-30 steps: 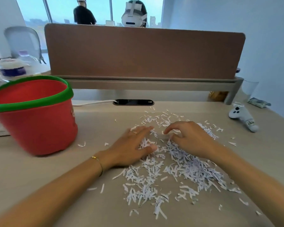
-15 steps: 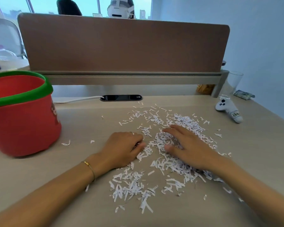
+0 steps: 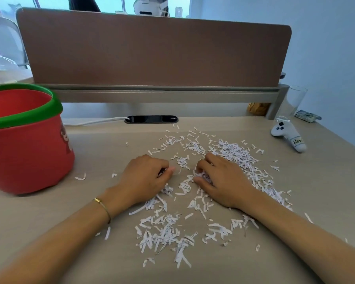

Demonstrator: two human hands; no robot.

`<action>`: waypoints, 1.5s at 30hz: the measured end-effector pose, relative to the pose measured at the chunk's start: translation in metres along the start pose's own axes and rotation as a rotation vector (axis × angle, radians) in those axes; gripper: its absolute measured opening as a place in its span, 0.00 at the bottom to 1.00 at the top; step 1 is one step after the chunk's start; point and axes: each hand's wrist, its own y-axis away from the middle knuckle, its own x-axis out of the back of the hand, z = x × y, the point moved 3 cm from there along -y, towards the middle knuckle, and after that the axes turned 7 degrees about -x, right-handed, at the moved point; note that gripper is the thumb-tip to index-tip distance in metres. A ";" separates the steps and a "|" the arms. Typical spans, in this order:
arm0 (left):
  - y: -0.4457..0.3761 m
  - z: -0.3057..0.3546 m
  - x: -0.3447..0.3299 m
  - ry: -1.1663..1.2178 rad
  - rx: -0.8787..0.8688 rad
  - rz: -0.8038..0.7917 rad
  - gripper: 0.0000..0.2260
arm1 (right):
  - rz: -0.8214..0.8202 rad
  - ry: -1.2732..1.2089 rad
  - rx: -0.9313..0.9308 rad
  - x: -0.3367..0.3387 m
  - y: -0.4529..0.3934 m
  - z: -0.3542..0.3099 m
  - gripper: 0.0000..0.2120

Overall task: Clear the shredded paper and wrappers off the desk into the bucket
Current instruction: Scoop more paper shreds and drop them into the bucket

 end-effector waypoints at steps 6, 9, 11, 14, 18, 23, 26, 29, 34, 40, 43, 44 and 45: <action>-0.002 -0.004 0.000 0.016 0.016 0.011 0.23 | 0.026 0.073 0.098 0.001 0.000 -0.011 0.15; -0.003 -0.004 0.001 0.007 0.027 0.019 0.23 | -0.032 0.038 0.058 0.006 -0.007 -0.018 0.15; -0.004 -0.004 0.003 0.005 0.037 0.034 0.23 | -0.036 -0.054 0.013 0.008 -0.014 -0.019 0.16; -0.006 -0.006 0.009 0.020 0.069 0.068 0.22 | 0.004 -0.209 -0.025 0.012 -0.024 -0.018 0.17; -0.013 -0.013 0.025 0.079 0.113 0.142 0.22 | 0.082 -0.350 -0.062 0.027 -0.043 -0.021 0.17; -0.025 -0.017 0.054 0.053 0.139 0.237 0.22 | 0.193 -0.466 -0.033 0.055 -0.068 -0.031 0.18; -0.033 -0.020 0.075 0.006 0.139 0.276 0.22 | 0.239 -0.497 0.006 0.076 -0.081 -0.042 0.18; -0.041 -0.024 0.100 -0.050 0.159 0.304 0.22 | 0.277 -0.495 0.039 0.096 -0.096 -0.053 0.17; -0.046 -0.036 0.147 -0.037 0.145 0.389 0.21 | 0.326 -0.508 0.108 0.126 -0.122 -0.077 0.17; -0.038 -0.067 0.206 -0.007 0.229 0.492 0.22 | 0.340 -0.568 0.149 0.154 -0.155 -0.117 0.17; -0.027 -0.082 0.233 -0.044 0.267 0.554 0.21 | 0.342 -0.584 0.172 0.166 -0.169 -0.142 0.17; -0.022 -0.088 0.240 -0.060 0.278 0.570 0.21 | 0.339 -0.593 0.180 0.169 -0.173 -0.150 0.18; -0.018 -0.093 0.246 -0.072 0.290 0.576 0.21 | 0.335 -0.602 0.189 0.171 -0.176 -0.158 0.18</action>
